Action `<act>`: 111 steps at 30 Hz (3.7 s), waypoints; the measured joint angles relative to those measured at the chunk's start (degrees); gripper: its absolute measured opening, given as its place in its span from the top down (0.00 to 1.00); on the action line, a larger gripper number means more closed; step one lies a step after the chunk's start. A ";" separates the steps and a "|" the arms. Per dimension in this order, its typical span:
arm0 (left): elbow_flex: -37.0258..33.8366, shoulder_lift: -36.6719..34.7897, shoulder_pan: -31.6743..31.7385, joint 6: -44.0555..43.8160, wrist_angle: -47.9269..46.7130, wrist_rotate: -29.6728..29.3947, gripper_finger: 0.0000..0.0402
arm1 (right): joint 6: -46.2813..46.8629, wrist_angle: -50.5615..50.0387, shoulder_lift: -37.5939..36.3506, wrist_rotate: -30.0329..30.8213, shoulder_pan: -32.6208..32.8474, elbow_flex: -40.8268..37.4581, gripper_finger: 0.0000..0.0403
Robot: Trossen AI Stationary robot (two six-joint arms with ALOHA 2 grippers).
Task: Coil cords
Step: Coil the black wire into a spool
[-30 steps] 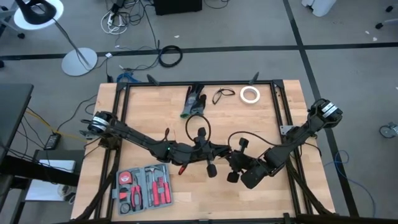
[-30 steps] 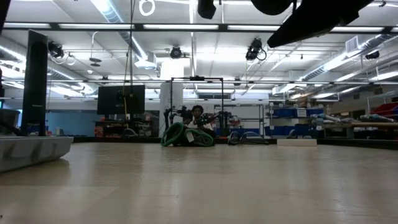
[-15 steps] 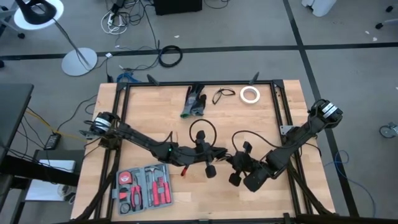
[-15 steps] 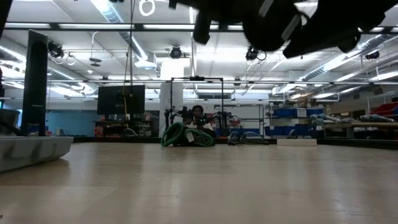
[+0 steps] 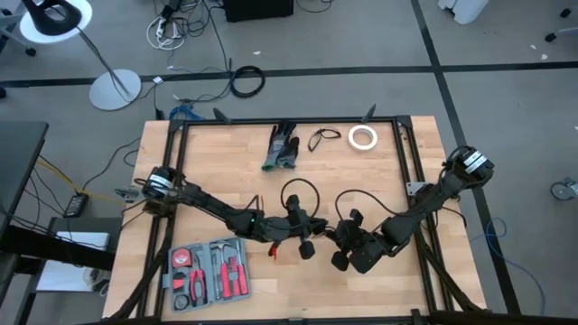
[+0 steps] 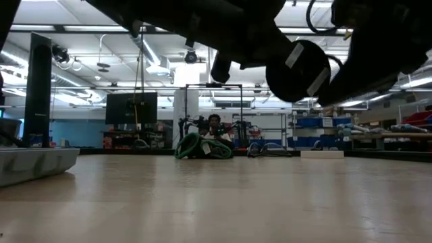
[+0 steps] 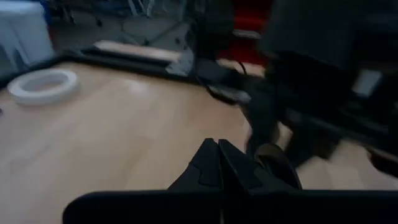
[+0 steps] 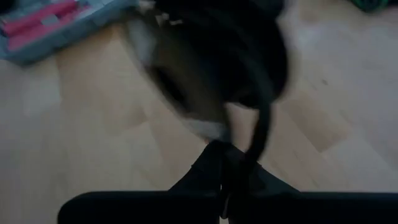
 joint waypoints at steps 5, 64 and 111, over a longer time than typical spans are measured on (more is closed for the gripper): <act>-0.07 0.15 -0.15 -2.10 -1.94 3.66 1.00 | 4.29 -3.57 -0.19 -2.21 -0.07 -1.61 1.00; -0.09 5.60 9.80 -31.36 -7.45 5.36 1.00 | 0.57 4.04 1.27 -22.73 -8.04 -2.98 0.96; 0.01 5.38 15.15 -40.58 -13.71 19.30 1.00 | -20.30 -21.31 -4.48 -9.92 -12.61 -0.34 0.59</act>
